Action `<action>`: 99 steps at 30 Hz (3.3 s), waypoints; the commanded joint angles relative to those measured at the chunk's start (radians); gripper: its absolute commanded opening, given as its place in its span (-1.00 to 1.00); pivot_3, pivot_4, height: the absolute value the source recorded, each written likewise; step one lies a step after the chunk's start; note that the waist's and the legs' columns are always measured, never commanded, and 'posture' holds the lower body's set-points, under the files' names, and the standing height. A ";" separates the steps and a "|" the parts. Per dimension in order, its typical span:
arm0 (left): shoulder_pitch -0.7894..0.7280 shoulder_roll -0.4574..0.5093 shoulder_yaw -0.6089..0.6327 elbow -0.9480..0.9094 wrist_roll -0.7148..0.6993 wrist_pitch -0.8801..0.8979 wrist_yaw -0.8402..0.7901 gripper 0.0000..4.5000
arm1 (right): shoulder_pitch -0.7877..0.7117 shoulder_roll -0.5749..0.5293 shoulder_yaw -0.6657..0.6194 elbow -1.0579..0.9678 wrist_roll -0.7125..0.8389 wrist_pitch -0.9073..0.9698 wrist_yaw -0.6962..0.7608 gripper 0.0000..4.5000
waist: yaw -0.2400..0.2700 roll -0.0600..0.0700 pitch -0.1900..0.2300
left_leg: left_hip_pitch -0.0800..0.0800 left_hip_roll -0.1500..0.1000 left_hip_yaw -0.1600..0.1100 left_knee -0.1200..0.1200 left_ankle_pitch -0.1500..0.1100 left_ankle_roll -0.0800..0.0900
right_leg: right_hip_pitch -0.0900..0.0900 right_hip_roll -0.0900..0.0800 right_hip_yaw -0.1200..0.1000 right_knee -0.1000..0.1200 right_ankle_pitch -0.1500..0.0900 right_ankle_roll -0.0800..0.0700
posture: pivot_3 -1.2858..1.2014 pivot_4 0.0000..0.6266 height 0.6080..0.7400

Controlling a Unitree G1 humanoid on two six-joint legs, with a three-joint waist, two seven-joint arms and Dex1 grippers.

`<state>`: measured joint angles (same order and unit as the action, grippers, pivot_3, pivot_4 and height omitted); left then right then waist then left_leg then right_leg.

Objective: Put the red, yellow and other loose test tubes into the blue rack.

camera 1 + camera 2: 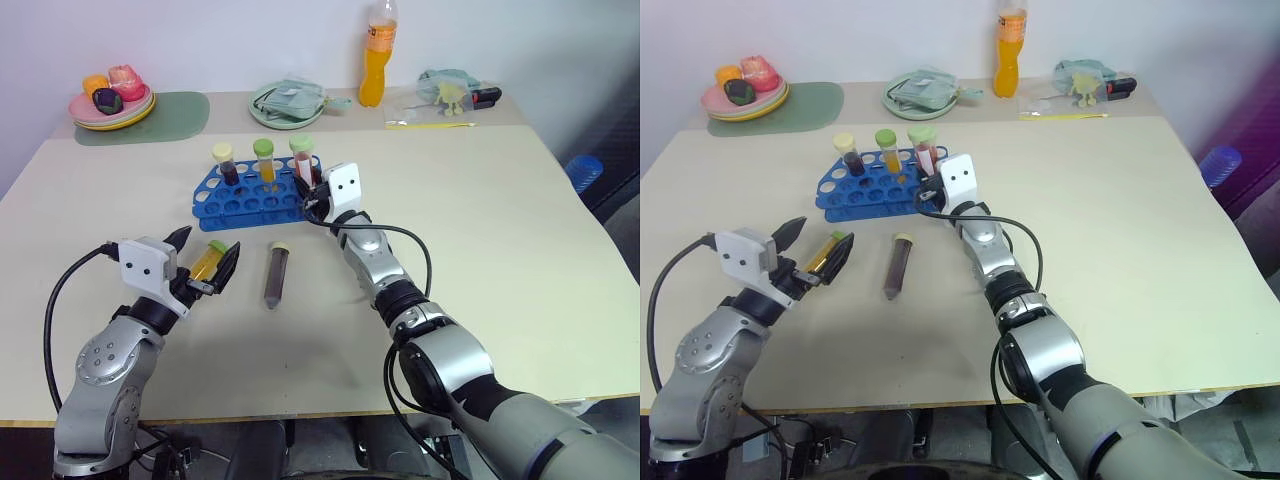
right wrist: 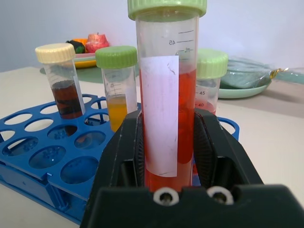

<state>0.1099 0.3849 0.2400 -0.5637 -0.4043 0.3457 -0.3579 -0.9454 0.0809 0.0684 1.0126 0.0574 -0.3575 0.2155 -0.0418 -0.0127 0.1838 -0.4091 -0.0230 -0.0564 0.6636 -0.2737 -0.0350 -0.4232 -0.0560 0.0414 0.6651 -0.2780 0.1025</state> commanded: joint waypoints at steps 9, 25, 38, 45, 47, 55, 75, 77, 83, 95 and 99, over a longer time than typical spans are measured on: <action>-0.015 0.011 0.005 -0.042 -0.009 -0.001 -0.004 1.00 | -0.012 0.020 -0.021 0.085 -0.048 -0.097 -0.044 -0.46 | -0.001 0.000 0.000 | 0.000 0.000 0.000 0.000 0.000 0.000 | 0.000 0.000 0.000 0.000 0.000 0.000 | 0.03 -0.52 0.83; -0.022 0.071 0.032 -0.161 -0.053 0.168 0.046 1.00 | 0.158 -0.155 -0.057 -0.389 0.089 0.004 0.276 0.92 | 0.003 0.000 0.000 | 0.000 -0.001 -0.001 0.000 0.000 0.000 | 0.001 -0.001 0.000 0.000 0.000 0.000 | 0.03 -0.52 0.83; -0.389 0.084 -0.117 -0.258 -0.132 0.912 0.262 1.00 | 0.413 -0.593 0.069 -1.012 0.274 0.470 0.859 0.92 | 0.002 0.000 0.000 | 0.001 0.000 -0.001 0.001 0.000 0.000 | 0.003 0.001 0.000 0.000 0.000 0.000 | 0.03 -0.52 0.83; -0.598 -0.011 -0.226 -0.220 -0.038 1.235 0.394 1.00 | 0.411 -0.603 0.090 -1.052 0.275 0.506 0.903 0.92 | 0.004 -0.001 0.000 | 0.001 0.000 -0.002 0.002 0.000 0.000 | 0.003 0.002 0.000 0.000 0.000 0.000 | 0.03 -0.52 0.83; -0.623 -0.021 -0.232 -0.208 -0.025 1.264 0.399 1.00 | 0.411 -0.598 0.095 -1.056 0.271 0.507 0.903 0.92 | 0.008 -0.001 0.000 | 0.001 0.000 -0.002 0.002 0.000 0.000 | 0.004 0.001 0.000 0.000 0.000 0.000 | 0.03 -0.52 0.83; -0.646 0.321 -0.135 -0.020 -0.233 1.269 0.349 1.00 | 0.417 -0.607 0.108 -1.083 0.265 0.515 0.909 0.92 | 0.003 -0.001 0.001 | 0.001 0.001 -0.003 0.001 0.002 -0.003 | 0.002 0.002 0.000 0.001 0.000 0.000 | 0.03 -0.52 0.83; -0.950 0.606 -0.394 0.570 -0.660 1.269 0.323 1.00 | 0.422 -0.620 0.131 -1.152 0.259 0.538 0.927 0.92 | 0.022 -0.002 0.001 | 0.001 -0.002 -0.003 0.001 0.004 -0.007 | 0.001 -0.002 -0.001 0.001 0.000 0.000 | 0.03 -0.52 0.83; -0.978 0.594 -0.427 0.618 -0.670 1.269 0.310 1.00 | 0.437 -0.627 0.130 -1.169 0.261 0.545 0.920 0.92 | 0.022 -0.002 0.001 | 0.001 -0.001 -0.003 0.001 0.004 -0.007 | 0.000 -0.001 -0.001 0.001 0.000 0.000 | 0.03 -0.52 0.83; -1.047 0.595 -0.563 0.688 -0.608 1.269 0.244 1.00 | 0.446 -0.627 0.133 -1.184 0.259 0.553 0.910 0.92 | 0.027 -0.003 0.001 | 0.000 -0.002 -0.003 0.002 0.003 -0.005 | 0.001 0.000 -0.001 0.001 0.000 0.000 | 0.03 -0.52 0.83; -1.082 0.605 -0.688 0.702 -0.471 1.269 0.083 0.76 | 0.452 -0.612 0.147 -1.188 0.249 0.546 0.899 0.95 | 0.025 -0.003 0.001 | 0.000 -0.002 -0.003 0.002 0.003 -0.005 | 0.001 0.000 -0.001 0.002 0.000 0.000 | 0.03 -0.52 0.83; -1.083 0.596 -0.682 0.725 -0.433 1.269 0.050 0.02 | 0.458 -0.612 0.149 -1.190 0.244 0.542 0.895 0.95 | 0.025 -0.003 0.001 | 0.000 -0.002 -0.003 0.002 0.003 -0.005 | 0.001 0.000 -0.001 0.002 0.000 0.000 | 0.03 -0.52 0.83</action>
<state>-0.9549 0.9750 -0.4567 0.1602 -0.8581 1.6068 -0.2947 -0.4885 -0.5360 0.2233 -0.1345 0.2972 0.1998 1.1148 -0.0169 -0.0152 0.1848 -0.4090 -0.0249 -0.0591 0.6655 -0.2705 -0.0397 -0.4224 -0.0557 0.0407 0.6668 -0.2780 0.1027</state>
